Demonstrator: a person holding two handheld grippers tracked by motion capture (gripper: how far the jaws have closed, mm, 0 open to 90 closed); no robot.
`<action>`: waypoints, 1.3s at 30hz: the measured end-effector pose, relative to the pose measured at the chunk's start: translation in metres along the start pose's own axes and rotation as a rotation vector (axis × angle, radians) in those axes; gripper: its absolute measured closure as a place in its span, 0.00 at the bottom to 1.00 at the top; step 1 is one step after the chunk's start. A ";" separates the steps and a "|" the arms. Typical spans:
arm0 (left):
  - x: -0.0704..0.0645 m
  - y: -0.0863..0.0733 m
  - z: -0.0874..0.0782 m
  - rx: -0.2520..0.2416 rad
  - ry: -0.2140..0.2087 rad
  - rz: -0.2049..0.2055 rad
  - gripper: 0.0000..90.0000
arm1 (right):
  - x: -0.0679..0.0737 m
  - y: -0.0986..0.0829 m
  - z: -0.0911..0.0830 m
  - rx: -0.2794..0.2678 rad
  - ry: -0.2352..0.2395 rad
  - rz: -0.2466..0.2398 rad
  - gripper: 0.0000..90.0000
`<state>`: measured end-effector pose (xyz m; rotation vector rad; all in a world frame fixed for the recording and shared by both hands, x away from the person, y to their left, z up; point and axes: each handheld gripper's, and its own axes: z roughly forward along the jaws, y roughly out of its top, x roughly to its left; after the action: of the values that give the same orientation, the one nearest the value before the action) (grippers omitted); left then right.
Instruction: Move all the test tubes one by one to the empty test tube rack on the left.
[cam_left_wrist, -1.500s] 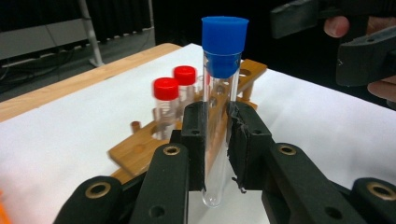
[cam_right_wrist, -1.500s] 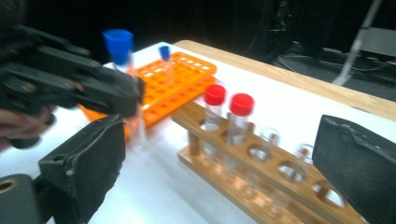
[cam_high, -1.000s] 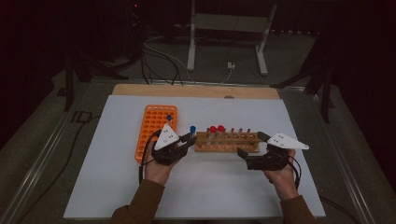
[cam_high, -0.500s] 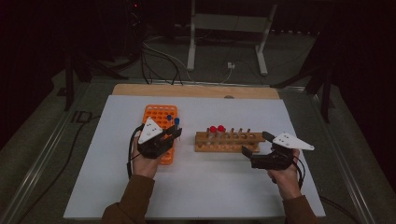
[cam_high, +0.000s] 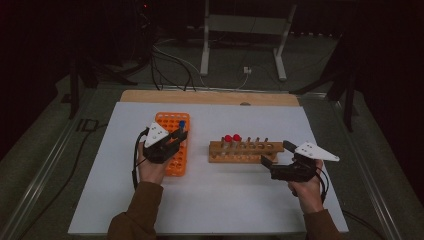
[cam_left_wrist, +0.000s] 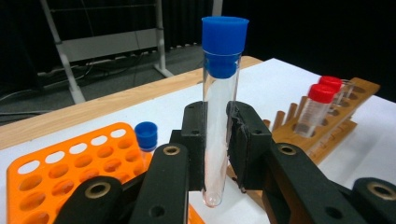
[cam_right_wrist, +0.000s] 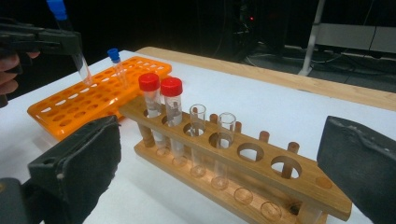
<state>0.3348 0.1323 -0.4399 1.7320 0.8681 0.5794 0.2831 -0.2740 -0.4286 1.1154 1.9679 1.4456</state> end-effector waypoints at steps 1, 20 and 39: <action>0.001 -0.001 0.001 0.004 0.004 -0.002 0.86 | 0.000 0.000 0.000 0.000 -0.001 0.000 0.00; 0.012 -0.014 0.026 0.065 0.073 -0.002 0.86 | 0.001 -0.002 0.003 0.004 0.005 -0.001 0.00; 0.020 -0.024 0.040 0.266 0.107 -0.011 0.86 | 0.003 -0.003 0.003 0.009 0.013 -0.003 0.00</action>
<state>0.3701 0.1286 -0.4763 1.9476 1.0686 0.5730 0.2833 -0.2703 -0.4320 1.1098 1.9858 1.4472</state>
